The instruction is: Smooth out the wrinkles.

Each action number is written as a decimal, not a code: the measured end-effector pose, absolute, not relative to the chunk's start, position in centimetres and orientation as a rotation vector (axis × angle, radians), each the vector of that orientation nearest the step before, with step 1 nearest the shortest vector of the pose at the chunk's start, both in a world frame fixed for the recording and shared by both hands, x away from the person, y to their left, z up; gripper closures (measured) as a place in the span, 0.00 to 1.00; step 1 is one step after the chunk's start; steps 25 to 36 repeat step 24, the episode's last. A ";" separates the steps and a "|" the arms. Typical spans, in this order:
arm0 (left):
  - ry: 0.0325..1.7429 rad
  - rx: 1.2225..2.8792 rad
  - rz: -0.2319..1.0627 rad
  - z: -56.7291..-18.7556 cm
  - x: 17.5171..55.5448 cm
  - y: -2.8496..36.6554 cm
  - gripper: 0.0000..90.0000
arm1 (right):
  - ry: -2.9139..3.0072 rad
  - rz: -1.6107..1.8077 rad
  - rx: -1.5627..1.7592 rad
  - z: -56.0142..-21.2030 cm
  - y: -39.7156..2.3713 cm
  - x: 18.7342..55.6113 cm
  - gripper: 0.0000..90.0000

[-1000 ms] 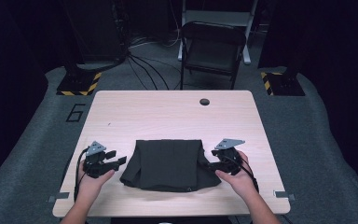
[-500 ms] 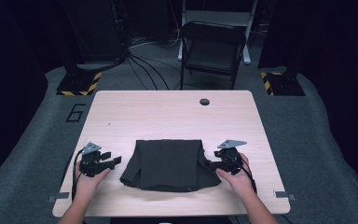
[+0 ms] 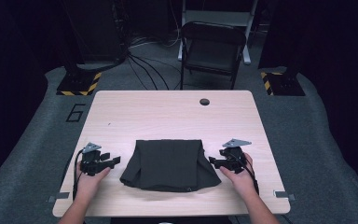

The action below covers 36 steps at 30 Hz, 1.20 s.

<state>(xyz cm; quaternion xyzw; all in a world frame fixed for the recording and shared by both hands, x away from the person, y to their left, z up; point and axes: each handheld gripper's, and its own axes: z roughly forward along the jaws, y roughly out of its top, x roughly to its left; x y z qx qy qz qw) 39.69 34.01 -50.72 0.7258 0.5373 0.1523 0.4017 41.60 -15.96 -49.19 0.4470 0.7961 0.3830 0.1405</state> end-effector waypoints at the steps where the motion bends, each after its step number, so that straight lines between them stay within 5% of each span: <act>1: 1.362 1.851 0.371 -50.7 39.7 34.1 0.45 | 2.299 1.107 1.288 -49.2 -16.0 41.6 0.42; 36: 1.401 1.828 0.381 -50.9 40.3 33.9 0.43 | 2.341 1.076 1.239 -49.3 -15.7 41.1 0.42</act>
